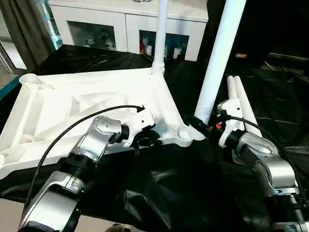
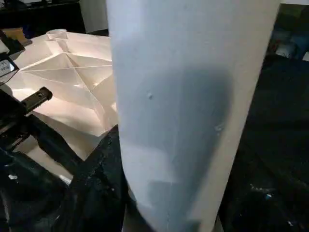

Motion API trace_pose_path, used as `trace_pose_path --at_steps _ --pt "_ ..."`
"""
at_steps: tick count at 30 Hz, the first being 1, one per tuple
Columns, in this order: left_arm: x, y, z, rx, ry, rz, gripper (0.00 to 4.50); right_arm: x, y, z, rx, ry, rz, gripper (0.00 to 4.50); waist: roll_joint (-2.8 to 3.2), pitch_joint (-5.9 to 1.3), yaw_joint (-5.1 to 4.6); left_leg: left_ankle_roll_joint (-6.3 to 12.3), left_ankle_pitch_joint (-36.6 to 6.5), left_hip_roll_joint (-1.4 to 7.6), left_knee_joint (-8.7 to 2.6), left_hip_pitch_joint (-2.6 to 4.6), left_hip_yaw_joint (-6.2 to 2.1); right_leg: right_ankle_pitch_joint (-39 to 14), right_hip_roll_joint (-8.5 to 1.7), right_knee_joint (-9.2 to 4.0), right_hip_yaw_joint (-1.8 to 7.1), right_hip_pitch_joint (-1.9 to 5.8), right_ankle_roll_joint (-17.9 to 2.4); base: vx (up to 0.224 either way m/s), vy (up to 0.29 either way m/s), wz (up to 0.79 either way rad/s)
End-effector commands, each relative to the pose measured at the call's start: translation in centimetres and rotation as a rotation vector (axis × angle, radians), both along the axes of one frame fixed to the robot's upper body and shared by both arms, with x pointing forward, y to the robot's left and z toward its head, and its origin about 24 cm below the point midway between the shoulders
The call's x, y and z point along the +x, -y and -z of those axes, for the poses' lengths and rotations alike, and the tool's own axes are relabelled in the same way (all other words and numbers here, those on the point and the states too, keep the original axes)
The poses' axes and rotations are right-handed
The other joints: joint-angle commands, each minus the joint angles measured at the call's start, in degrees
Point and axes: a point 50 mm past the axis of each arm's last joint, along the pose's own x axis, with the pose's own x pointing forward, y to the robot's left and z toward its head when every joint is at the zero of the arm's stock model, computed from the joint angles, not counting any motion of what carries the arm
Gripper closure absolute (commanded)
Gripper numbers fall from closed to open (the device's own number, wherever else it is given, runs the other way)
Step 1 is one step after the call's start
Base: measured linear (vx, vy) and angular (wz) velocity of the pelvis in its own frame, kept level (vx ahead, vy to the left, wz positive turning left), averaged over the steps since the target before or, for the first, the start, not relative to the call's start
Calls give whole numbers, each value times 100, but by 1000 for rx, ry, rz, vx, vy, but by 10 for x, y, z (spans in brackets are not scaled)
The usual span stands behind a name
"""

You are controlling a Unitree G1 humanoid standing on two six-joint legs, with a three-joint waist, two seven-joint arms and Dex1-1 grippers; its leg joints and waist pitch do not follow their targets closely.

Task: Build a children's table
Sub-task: Insert table leg to table base

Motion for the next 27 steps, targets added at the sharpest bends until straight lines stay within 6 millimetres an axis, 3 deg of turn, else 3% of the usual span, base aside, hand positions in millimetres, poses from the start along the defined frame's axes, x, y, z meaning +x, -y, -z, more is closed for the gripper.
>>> trace_pose_path --at_steps 1,3,4,6,10,12,13,16,18,19,20,27 --pt "1 -3 -2 0 5 6 364 3 1 -6 9 28 -1 256 -13 -422 30 588 -61 414 -329 153 -197 1361 -482 -320 265 286 -1723 0 0 0" --pt "0 -5 0 4 2 5 383 3 1 -6 12 25 -5 256 -11 -420 43 590 -64 412 -329 150 -196 1333 -487 -323 266 287 -1721 0 0 0" --pt "0 -6 1 5 -1 1 399 4 0 -6 21 18 -7 256 -48 -420 41 591 -79 416 -333 152 -193 1304 -481 -326 263 286 -1717 0 0 0" --pt "-1 -8 2 -2 -22 1 407 7 -4 -5 66 -19 -26 256 -17 -421 44 581 -90 416 -332 155 -196 1234 -491 -321 262 278 -1736 0 0 0" --pt "-2 -9 3 -4 -33 3 447 11 -7 -4 115 -67 -56 257 -23 -420 40 546 -143 422 -338 162 -192 1113 -488 -327 263 276 -1752 0 0 0" --pt "-2 -9 3 -6 -34 3 449 13 -8 -4 126 -80 -65 257 -23 -420 45 529 -127 420 -337 165 -186 1088 -489 -330 261 270 -1767 0 0 0" --pt "-1 -9 3 -9 -34 2 449 15 -10 -2 126 -102 -92 257 -83 -420 34 537 -108 422 -337 157 -178 1105 -483 -329 260 275 -1759 0 0 0" --pt "-2 -8 3 -12 -33 3 450 17 -13 2 108 -124 -122 257 -61 -425 35 584 3 410 -320 146 -176 1188 -488 -308 259 273 -1765 0 0 0" --pt "-1 -7 2 -29 -22 3 450 22 -16 7 76 -133 -127 257 -107 -435 37 638 93 407 -311 141 -172 1284 -491 -294 252 277 -1767 0 0 0" --pt "-2 -6 1 -37 -20 4 450 23 -16 8 70 -136 -123 257 -84 -432 41 631 84 401 -308 142 -169 1207 -496 -304 249 267 -1782 0 0 0" --pt "-2 -6 1 -40 -19 5 450 25 -15 9 66 -138 -118 257 -114 -425 42 629 68 404 -311 145 -160 1148 -491 -312 252 268 -1767 0 0 0" --pt "-4 -7 1 -41 -19 21 450 31 -16 14 46 -153 -109 257 -94 -433 50 648 123 406 -304 143 -163 1151 -494 -296 251 268 -1751 0 0 0"
